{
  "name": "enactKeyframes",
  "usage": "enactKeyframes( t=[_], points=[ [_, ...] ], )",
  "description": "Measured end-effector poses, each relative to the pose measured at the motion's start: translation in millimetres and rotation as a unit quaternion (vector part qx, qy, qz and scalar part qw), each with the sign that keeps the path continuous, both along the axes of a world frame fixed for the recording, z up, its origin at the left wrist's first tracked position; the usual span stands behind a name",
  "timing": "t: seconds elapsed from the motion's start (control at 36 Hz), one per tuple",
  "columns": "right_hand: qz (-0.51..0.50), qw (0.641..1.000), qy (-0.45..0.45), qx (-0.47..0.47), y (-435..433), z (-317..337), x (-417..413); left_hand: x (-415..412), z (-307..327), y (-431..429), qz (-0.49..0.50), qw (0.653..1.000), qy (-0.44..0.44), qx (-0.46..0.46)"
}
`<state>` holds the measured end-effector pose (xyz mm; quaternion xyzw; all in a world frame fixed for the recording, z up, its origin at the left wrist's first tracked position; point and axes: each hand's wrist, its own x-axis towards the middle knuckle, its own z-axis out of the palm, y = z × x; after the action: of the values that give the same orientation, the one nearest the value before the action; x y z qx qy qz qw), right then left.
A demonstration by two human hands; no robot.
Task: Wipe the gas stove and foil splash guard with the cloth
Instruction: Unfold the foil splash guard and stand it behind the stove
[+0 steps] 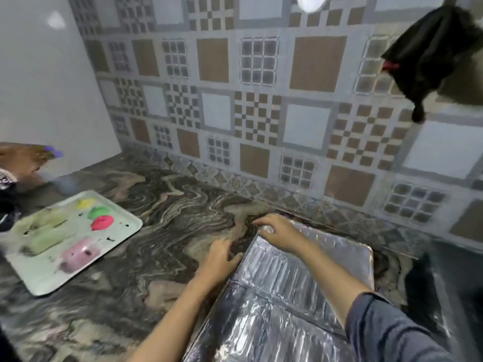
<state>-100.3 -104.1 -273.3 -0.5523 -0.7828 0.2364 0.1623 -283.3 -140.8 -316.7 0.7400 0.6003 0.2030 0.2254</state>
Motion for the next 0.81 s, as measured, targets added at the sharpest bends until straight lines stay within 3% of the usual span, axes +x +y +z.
enactKeyframes(
  t=[0.14,0.33,0.58,0.81],
  points=[
    [0.053,0.995,-0.051,-0.060,-4.0,-59.0,-23.4,-15.1,-52.7,-31.3,-0.006,0.998,0.058,-0.021],
    [0.115,0.986,-0.107,-0.064,-4.2,-103.0,-40.1,-15.4,-81.6,-49.9,-0.015,0.995,0.103,-0.004],
    [0.134,0.983,-0.124,0.011,0.9,-115.8,-38.6,-10.8,-85.7,-43.2,0.009,0.993,0.106,0.045],
    [0.127,0.983,-0.132,0.030,2.7,-108.3,-34.5,-3.3,-82.0,-33.5,0.007,0.997,0.074,0.014]
  ],
)
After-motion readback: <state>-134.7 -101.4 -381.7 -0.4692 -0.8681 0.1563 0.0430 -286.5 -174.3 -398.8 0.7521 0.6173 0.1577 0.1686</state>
